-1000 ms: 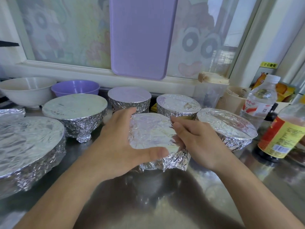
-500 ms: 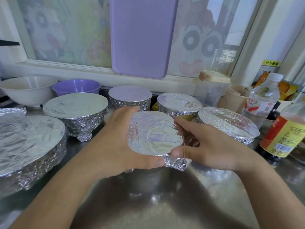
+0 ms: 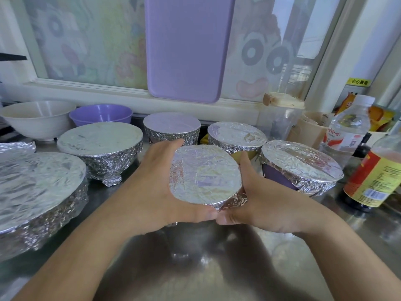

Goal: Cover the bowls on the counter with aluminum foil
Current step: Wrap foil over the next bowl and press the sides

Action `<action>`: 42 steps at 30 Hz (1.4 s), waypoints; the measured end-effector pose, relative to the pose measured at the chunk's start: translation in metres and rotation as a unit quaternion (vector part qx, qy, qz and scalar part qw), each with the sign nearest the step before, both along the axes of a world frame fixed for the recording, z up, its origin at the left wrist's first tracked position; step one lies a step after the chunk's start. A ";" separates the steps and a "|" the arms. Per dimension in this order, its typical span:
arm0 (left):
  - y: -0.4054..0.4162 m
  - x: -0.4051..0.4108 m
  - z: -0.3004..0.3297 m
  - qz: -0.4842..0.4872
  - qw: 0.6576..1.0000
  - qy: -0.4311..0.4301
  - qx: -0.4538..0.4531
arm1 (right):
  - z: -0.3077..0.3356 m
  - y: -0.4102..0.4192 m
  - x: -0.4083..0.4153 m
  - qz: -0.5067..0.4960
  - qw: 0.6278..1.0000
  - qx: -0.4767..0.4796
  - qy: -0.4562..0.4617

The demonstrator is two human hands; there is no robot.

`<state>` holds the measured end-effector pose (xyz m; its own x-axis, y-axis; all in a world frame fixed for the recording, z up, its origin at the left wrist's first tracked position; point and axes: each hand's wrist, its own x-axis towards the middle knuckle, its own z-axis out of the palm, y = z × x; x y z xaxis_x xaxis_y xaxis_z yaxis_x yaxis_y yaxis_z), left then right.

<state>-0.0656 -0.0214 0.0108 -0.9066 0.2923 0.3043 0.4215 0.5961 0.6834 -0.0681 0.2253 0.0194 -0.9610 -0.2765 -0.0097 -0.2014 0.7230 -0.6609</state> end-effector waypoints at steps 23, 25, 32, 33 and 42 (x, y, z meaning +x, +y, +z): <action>0.001 -0.003 -0.001 0.009 1.000 0.004 0.003 | -0.020 -0.010 -0.011 0.091 0.978 -0.181 -0.046; 0.001 -0.003 -0.002 0.008 1.000 0.004 0.006 | -0.020 -0.011 -0.010 0.083 0.982 -0.169 -0.028; -0.002 -0.006 -0.003 0.012 1.000 -0.002 0.002 | 0.000 0.010 -0.003 0.109 0.982 -0.117 -0.097; -0.003 -0.005 -0.002 0.011 1.000 -0.003 0.002 | 0.007 0.017 0.000 0.119 0.979 -0.128 -0.108; -0.006 -0.004 0.001 -0.012 1.000 -0.023 0.004 | -0.004 0.004 -0.019 -0.031 0.963 -0.266 -0.032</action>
